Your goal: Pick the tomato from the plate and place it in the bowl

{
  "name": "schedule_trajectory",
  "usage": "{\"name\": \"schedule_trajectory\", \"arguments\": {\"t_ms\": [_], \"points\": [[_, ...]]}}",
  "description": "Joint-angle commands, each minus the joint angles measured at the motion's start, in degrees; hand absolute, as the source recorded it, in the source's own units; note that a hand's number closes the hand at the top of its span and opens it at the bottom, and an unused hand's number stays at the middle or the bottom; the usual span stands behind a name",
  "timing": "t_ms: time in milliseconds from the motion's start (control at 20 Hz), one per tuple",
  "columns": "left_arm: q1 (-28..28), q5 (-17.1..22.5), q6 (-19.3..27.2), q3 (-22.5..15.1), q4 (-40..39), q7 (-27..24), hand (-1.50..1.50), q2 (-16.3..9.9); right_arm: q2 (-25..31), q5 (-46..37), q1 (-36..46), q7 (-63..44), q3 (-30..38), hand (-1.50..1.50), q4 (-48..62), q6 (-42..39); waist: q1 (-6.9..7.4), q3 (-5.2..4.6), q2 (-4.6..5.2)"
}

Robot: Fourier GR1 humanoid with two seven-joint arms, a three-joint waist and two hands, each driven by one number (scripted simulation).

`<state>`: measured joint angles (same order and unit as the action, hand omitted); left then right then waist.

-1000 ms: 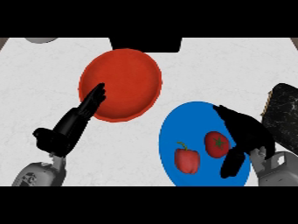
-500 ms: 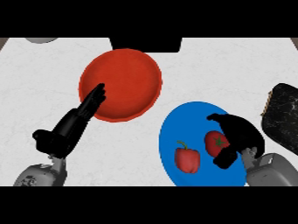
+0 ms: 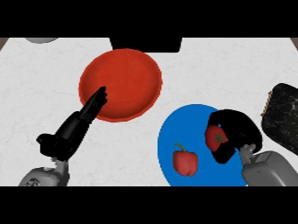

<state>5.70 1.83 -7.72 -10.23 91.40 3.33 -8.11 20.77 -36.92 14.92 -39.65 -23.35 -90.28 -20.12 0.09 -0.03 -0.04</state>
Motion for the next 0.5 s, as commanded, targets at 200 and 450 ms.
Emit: {"name": "schedule_trajectory", "arguments": {"t_ms": [200, 450], "points": [[3.0, -1.1, -0.9, -1.6, -1.4, 0.1, 0.0, 1.9, -20.0, -9.0, 14.0, -16.9, -9.8, 1.5, 5.4, 1.4, 3.77, -0.14, 0.58], [4.9, -1.1, -3.0, -2.9, -1.9, 0.6, 0.0, 1.6, -20.5, -9.0, 22.8, -24.4, -15.1, 1.5, 11.7, 6.0, 9.32, -0.35, 1.38]]}}
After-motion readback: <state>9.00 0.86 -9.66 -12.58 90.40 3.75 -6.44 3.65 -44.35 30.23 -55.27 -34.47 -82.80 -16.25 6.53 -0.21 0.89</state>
